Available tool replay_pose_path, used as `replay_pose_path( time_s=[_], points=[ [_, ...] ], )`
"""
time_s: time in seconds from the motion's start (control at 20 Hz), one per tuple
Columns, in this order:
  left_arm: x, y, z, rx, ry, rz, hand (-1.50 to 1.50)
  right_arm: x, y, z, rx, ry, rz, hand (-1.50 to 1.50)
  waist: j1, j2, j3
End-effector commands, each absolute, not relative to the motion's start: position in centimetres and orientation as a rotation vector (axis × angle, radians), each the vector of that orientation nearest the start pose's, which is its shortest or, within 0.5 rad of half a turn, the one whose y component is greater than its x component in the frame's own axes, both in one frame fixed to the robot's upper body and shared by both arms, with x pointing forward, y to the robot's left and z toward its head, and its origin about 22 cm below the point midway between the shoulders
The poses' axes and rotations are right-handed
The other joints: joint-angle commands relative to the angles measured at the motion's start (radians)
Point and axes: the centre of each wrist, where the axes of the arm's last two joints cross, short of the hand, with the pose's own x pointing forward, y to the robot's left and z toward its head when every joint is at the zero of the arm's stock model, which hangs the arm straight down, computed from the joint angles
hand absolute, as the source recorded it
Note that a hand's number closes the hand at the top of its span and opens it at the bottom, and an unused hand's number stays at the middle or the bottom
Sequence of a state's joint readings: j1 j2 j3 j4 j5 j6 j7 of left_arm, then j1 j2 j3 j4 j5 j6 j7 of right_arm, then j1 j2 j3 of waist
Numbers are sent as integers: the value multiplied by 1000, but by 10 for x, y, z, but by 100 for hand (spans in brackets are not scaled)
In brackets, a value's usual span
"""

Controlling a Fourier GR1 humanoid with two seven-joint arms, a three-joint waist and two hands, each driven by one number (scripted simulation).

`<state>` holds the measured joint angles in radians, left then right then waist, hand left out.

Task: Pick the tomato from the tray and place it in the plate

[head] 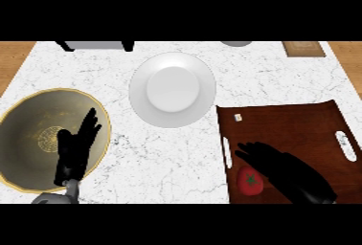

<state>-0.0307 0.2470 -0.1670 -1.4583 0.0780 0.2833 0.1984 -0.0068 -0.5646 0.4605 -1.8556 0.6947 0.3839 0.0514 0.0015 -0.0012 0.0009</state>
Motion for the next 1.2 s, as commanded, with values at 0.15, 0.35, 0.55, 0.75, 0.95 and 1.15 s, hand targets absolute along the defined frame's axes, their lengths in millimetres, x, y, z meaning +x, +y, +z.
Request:
replay_pose_path(
  time_s=[0.15, 0.35, 0.55, 0.75, 0.95, 1.15],
  points=[
    [248, 250, -13, 268, -1284, -32, 0, 210, -228, 45, -368, -1290, 1613, -150, -2, 1, -1],
    [248, 244, -18, 261, -1296, -29, 0, 231, -203, 28, -369, -1273, 1620, -150, 1, 2, -1],
    [249, 235, -15, 248, -1290, -36, 0, 238, -231, 43, -338, -1279, 1590, -150, -1, 1, -1],
    [239, 258, -27, 244, -1281, -40, 0, 229, -205, 1, -374, -1272, 1610, -150, 1, 2, -1],
    [240, 257, -11, 259, -1275, -44, 0, 231, -210, 16, -356, -1250, 1610, -150, 0, 1, -1],
    [245, 267, -34, 226, -1281, -25, 0, 228, -200, 17, -385, -1318, 1693, 150, -3, 1, -1]
  ],
)
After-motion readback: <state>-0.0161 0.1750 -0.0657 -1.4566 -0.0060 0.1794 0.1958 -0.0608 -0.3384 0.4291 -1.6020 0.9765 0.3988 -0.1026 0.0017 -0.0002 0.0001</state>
